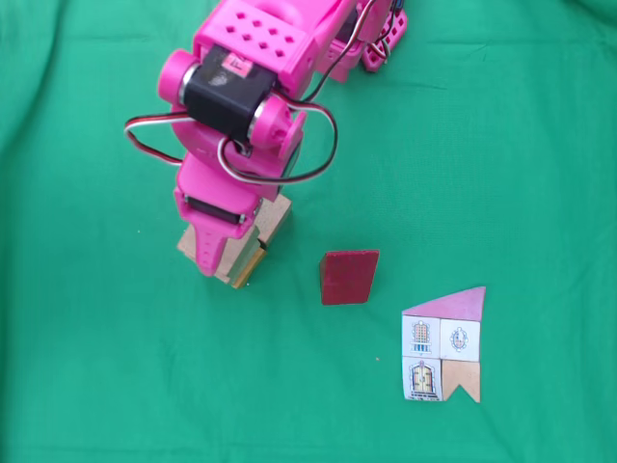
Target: Grasp some building blocks and build the house on the picture.
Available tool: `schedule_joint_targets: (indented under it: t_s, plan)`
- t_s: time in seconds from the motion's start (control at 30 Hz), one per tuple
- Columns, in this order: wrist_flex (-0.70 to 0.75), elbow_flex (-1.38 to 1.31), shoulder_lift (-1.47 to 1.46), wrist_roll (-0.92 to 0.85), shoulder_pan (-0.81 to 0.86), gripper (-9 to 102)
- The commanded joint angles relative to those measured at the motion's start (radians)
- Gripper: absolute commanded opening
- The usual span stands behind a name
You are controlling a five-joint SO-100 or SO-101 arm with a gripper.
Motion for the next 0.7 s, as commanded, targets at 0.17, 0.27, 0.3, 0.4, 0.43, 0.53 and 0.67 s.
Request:
schedule_joint_targets:
  t_s: [0.17,0.27,0.3,0.4,0.43,0.53,0.67]
  plan:
    - [0.015,-0.005,-0.008,0.005,-0.002,37]
    - [0.015,-0.014,-0.021,0.005,-0.002,37]
    - [0.015,-0.014,-0.025,0.005,-0.002,37]
    - [0.015,-0.014,-0.04,0.005,-0.002,37]
    - [0.015,-0.014,-0.044,0.003,-0.002,37]
    - [0.015,-0.017,-0.058,0.003,0.002,37]
    - [0.015,-0.017,-0.064,0.003,0.003,37]
